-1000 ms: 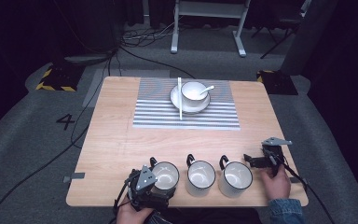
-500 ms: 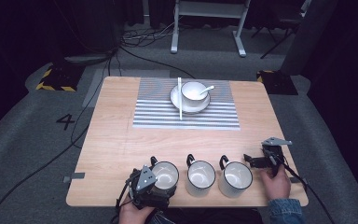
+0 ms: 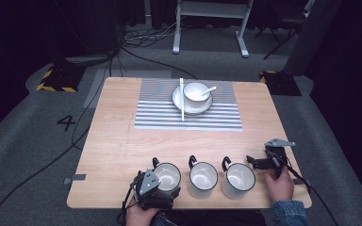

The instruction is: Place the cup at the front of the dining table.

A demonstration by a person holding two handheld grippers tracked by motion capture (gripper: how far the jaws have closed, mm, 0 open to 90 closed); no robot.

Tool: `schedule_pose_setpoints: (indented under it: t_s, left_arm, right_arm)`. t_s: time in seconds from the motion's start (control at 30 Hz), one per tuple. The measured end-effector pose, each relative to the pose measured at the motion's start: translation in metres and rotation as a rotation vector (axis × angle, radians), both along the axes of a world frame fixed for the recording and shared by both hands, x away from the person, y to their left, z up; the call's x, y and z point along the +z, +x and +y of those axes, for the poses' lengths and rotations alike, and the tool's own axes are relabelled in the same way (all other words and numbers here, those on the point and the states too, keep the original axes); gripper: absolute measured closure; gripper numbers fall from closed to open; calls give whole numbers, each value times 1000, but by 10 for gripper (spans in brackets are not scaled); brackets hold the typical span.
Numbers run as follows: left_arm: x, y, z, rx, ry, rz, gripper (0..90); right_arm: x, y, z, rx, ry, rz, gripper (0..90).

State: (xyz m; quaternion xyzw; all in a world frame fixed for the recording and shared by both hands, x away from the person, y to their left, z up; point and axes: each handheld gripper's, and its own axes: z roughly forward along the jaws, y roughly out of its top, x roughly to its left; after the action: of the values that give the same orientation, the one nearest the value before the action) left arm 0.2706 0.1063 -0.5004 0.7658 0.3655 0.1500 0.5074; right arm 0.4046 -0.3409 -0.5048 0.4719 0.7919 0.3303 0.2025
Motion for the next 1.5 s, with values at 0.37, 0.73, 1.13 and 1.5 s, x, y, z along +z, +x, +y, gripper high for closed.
schedule_pose_setpoints:
  t_s: [0.37,0.73,1.13,1.5]
  left_arm:
    - [-4,1,-4,17,-20,-25,3]
    - [-6,-3,-8,46,7,-50,21]
    - [-2,-5,-8,104,14,-47,31]
    - [23,5,1,92,36,-34,32]
  right_arm:
    - [0,0,0,1,0,-1,3]
    - [0,0,0,0,0,0,3]
    - [0,0,0,1,0,-1,3]
    - [0,0,0,0,0,0,3]
